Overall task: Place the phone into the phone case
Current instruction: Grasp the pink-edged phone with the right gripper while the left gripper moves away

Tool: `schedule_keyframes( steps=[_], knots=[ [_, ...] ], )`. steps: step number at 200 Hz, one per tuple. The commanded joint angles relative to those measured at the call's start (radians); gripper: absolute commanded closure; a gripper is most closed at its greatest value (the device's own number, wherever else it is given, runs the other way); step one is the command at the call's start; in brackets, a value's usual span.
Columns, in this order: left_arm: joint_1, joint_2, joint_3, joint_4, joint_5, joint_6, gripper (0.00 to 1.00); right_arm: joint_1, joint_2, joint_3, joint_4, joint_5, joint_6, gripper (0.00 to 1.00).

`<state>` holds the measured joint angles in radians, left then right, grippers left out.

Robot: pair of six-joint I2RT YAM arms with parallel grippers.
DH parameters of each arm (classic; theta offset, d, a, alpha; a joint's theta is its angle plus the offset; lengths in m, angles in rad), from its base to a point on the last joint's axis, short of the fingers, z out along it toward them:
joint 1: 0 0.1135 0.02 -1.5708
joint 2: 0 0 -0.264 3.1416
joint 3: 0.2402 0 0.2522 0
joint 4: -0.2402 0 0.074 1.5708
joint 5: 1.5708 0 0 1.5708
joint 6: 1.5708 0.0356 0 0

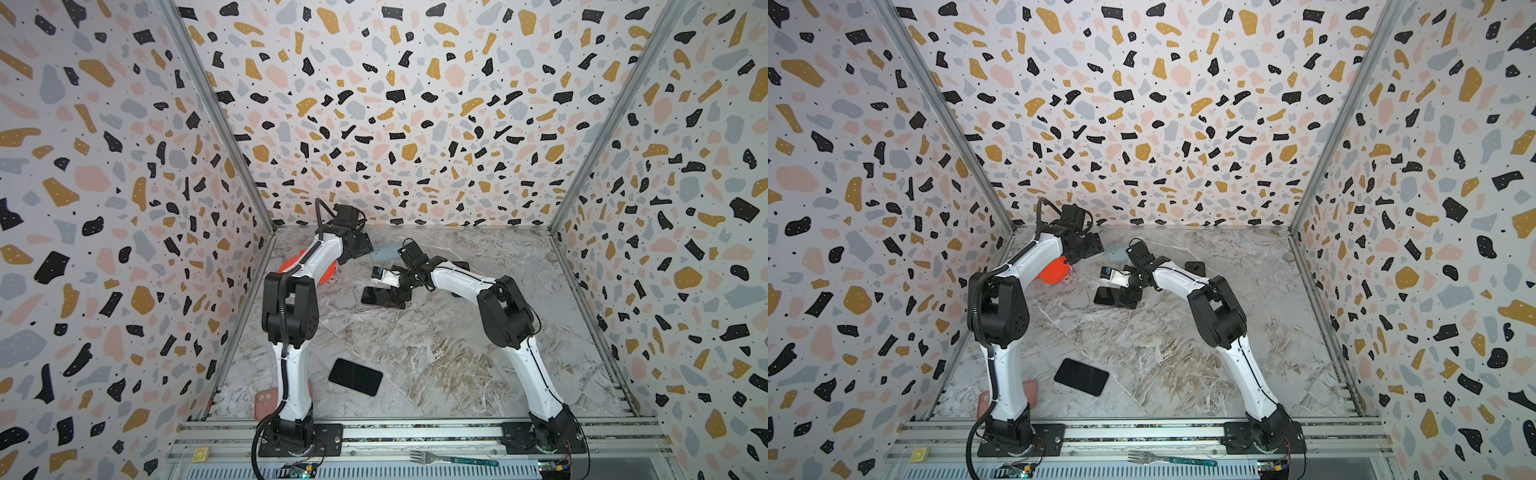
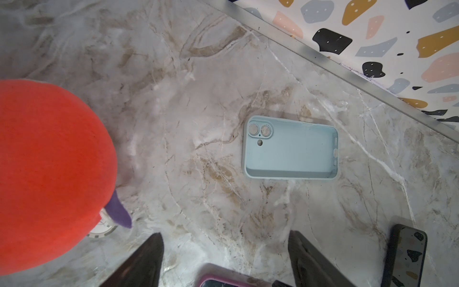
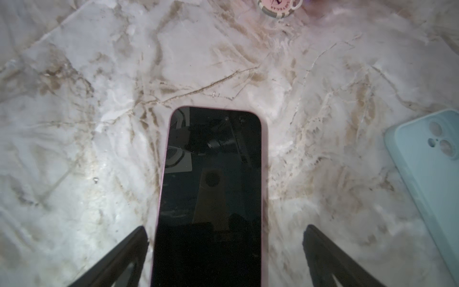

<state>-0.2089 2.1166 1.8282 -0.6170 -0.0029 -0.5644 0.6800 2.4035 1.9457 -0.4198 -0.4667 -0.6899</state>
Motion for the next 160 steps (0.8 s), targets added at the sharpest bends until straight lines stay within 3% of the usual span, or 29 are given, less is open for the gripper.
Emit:
schedule_keyframes(
  steps=[1, 52, 122, 160],
  knots=[
    [0.011, 0.016, 0.017, -0.023, 0.004, -0.002, 0.2, 0.009, 0.033, 0.084, -0.134, -0.021, -0.006, 0.0],
    [0.013, 0.021, 0.017, -0.022, 0.016, 0.005, 0.2, 0.029, 0.122, 0.174, -0.234, 0.046, 0.003, 0.03],
    [0.019, 0.055, 0.059, -0.058, 0.012, 0.009, 0.21, 0.045, 0.12, 0.118, -0.29, 0.131, 0.076, 0.28],
    [0.019, 0.077, 0.095, -0.079, 0.017, 0.015, 0.22, 0.06, 0.076, 0.065, -0.283, 0.188, 0.145, 0.34]
  ],
)
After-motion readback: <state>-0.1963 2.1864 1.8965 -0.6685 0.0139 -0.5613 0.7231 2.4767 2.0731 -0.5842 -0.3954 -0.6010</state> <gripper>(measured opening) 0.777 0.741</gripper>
